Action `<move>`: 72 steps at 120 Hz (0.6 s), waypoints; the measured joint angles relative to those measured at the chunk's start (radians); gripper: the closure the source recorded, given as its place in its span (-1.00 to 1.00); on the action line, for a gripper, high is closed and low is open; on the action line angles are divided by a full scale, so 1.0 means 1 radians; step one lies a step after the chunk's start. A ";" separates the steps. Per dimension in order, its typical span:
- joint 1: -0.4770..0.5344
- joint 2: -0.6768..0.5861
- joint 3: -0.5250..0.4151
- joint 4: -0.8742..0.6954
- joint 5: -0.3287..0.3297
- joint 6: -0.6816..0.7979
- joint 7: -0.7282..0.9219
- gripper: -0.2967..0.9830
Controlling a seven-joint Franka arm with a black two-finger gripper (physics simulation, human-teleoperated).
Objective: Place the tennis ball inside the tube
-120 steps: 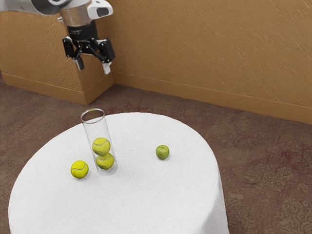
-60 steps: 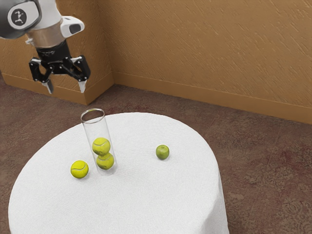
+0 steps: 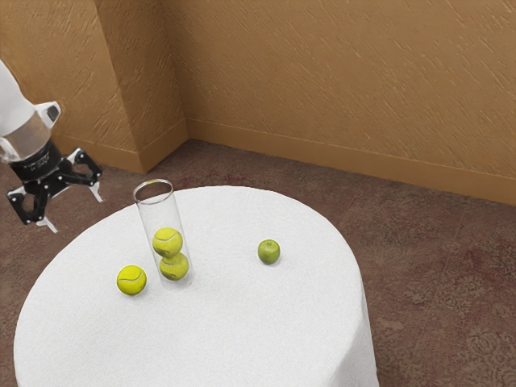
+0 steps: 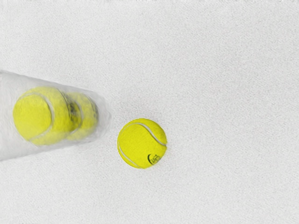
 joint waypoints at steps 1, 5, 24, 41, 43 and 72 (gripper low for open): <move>-0.020 -0.008 0.027 -0.006 0.009 0.004 -0.008 -0.54; -0.089 -0.031 0.120 -0.022 0.043 0.020 -0.037 -0.54; -0.425 0.016 0.557 -0.029 0.164 0.140 -0.161 -0.54; -0.549 0.096 0.728 -0.024 0.182 0.237 -0.267 -0.53; -0.557 0.113 0.736 -0.023 0.176 0.245 -0.280 -0.53; -0.593 0.320 0.777 -0.024 -0.062 0.361 -0.434 -0.54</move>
